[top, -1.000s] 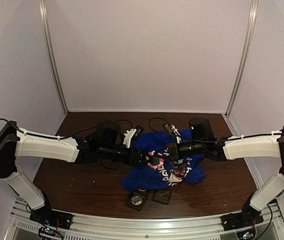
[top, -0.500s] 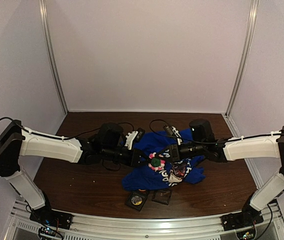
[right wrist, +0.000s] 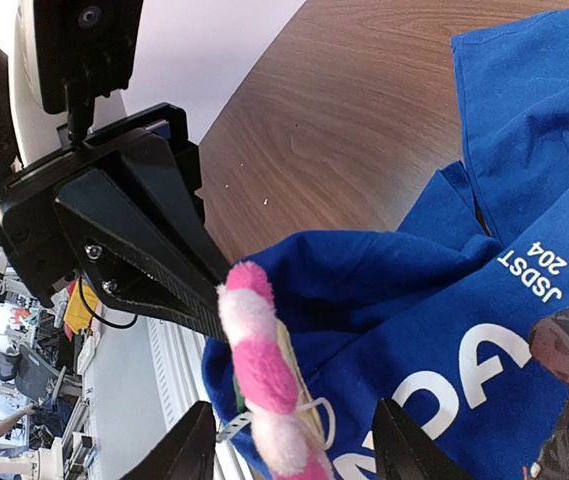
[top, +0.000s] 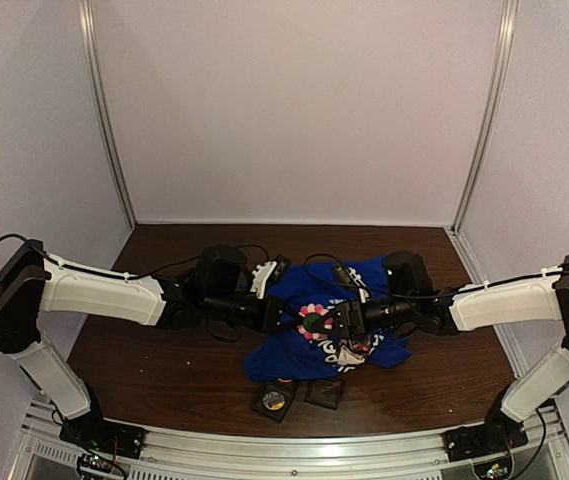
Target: Remove the brooch from the garment
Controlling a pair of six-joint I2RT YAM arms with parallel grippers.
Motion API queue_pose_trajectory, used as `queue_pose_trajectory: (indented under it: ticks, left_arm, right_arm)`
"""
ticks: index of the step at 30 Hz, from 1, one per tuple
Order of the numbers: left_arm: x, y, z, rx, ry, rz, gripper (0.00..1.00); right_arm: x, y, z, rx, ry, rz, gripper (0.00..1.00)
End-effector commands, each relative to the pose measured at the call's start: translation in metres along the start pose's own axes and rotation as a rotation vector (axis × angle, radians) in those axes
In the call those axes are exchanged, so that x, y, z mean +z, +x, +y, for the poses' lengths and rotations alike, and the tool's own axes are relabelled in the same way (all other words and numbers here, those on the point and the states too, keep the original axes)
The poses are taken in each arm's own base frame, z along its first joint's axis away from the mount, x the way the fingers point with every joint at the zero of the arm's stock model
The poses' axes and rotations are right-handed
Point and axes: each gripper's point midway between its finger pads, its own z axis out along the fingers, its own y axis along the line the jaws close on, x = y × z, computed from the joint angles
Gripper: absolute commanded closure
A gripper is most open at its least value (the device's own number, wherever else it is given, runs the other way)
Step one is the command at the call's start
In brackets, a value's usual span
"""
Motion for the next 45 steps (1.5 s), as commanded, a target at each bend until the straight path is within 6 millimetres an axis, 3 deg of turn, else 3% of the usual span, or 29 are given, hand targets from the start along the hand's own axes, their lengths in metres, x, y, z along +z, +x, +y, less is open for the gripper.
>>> queue_pose_trajectory:
  ticks: [1, 9, 13, 23, 27, 30, 34, 39, 42, 45]
  left_arm:
    - [0.002, -0.010, -0.003, 0.009, 0.023, -0.035, 1.00]
    - [0.001, -0.011, -0.004, 0.007, 0.027, -0.037, 1.00]
    - [0.000, -0.011, -0.005, 0.008, 0.032, -0.039, 1.00]
    - [-0.001, -0.010, -0.006, 0.008, 0.038, -0.044, 1.00]
    - [-0.001, -0.011, -0.004, 0.004, 0.029, -0.047, 1.00]
    - [-0.001, -0.010, 0.000, -0.007, 0.005, -0.050, 1.00]
    - [-0.006, -0.009, 0.007, -0.017, -0.035, -0.064, 0.80]
    - [-0.024, -0.004, 0.025, -0.018, -0.151, -0.099, 0.33]
    - [-0.032, 0.013, 0.039, -0.024, -0.202, -0.084, 0.22]
    - [-0.031, 0.029, 0.042, -0.031, -0.191, -0.039, 0.20]
  right_arm:
    - [-0.006, -0.007, 0.013, -0.016, -0.038, -0.037, 0.45]
    - [0.000, -0.004, 0.016, 0.009, -0.085, -0.042, 0.54]
    - [0.004, -0.005, 0.017, 0.011, -0.100, -0.044, 0.65]
    - [0.012, -0.002, 0.016, 0.022, -0.122, -0.031, 0.82]
    - [0.012, 0.000, 0.017, 0.030, -0.129, -0.031, 1.00]
    - [0.009, -0.002, 0.021, 0.031, -0.138, -0.036, 1.00]
    - [0.006, -0.003, 0.019, 0.020, -0.101, -0.039, 1.00]
    - [0.000, -0.005, 0.016, -0.007, -0.031, -0.030, 1.00]
    - [-0.004, -0.003, 0.013, -0.016, 0.009, -0.009, 1.00]
    - [-0.007, -0.003, 0.012, -0.024, 0.034, 0.002, 1.00]
